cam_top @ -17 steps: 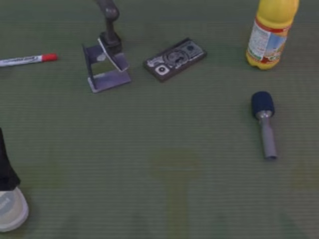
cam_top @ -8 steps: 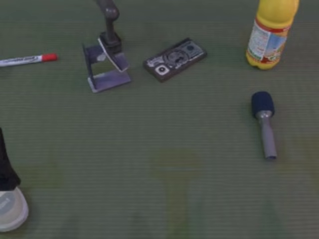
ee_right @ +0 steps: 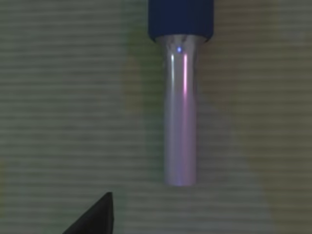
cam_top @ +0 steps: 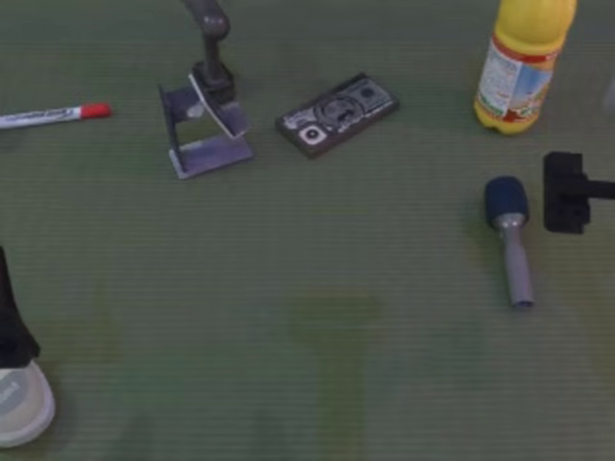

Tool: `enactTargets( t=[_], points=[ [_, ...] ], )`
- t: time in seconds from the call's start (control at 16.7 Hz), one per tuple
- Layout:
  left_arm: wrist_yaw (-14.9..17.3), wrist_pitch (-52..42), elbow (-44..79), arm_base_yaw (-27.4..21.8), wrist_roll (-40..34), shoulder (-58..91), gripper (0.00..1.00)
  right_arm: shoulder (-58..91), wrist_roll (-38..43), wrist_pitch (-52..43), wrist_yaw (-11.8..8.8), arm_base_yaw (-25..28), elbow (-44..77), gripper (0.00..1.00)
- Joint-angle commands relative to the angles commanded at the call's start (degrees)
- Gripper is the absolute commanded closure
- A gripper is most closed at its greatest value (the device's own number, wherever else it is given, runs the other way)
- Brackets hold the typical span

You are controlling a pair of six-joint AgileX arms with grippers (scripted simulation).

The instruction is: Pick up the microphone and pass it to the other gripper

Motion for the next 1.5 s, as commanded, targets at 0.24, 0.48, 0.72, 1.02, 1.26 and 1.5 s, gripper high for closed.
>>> enactTargets(
  t=[0.24,0.48,0.72,1.02,1.26,1.5],
  points=[
    [0.00,0.00,0.00,0.00,0.00,0.00,0.00,17.14,3.40,-8.65,0.43,3.11,12.30,0.00],
    [0.00,0.00,0.00,0.00,0.00,0.00,0.00,26.39,5.30,-14.43,0.98,4.87,18.64,0.00],
    [0.00,0.00,0.00,0.00,0.00,0.00,0.00,27.63,5.56,-15.29,1.11,5.07,19.40,0.00],
    [0.00,0.00,0.00,0.00,0.00,0.00,0.00,28.86,5.38,-12.98,1.09,4.82,18.17,0.00],
    [0.00,0.00,0.00,0.00,0.00,0.00,0.00,33.93,5.26,-3.74,1.12,4.68,14.36,0.00],
    [0.00,0.00,0.00,0.00,0.00,0.00,0.00,38.52,5.16,4.23,1.14,4.53,10.88,0.00]
  ],
)
